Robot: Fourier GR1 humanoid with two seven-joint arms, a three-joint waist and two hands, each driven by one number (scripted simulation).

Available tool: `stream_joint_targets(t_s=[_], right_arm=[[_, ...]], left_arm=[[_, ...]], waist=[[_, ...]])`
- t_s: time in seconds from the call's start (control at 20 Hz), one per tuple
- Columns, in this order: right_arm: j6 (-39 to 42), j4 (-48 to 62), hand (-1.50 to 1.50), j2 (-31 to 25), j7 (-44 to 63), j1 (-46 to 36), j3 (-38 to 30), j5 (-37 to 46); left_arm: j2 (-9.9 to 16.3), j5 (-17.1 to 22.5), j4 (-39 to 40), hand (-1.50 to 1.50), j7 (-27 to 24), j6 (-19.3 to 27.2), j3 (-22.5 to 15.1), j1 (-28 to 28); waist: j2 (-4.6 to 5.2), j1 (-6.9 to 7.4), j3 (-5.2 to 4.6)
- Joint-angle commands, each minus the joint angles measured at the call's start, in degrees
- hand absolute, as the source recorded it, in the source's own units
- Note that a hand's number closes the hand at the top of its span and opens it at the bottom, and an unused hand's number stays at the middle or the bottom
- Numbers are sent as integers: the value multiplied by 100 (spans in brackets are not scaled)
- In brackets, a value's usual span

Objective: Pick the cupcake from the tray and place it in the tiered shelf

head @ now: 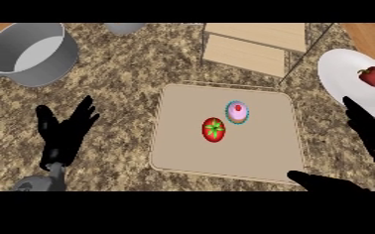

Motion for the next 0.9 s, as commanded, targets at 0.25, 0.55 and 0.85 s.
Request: stream_joint_targets(t_s=[0.25, 0.55, 0.85], right_arm=[[752, 770, -150, 579, 2762, -2179, 516, 1118], [1157, 2120, -150, 1287, 2997, -2943, 736, 1507], [1639, 2798, -150, 1964, 3228, -3389, 828, 1674]], left_arm=[[-143, -129, -7, 0, 95, -37, -179, 123], [74, 10, 194, 0, 166, -196, 131, -166], [-135, -196, 195, 0, -3, -57, -24, -24]], waist=[[24, 157, -20], [34, 143, -13], [17, 71, -11]])
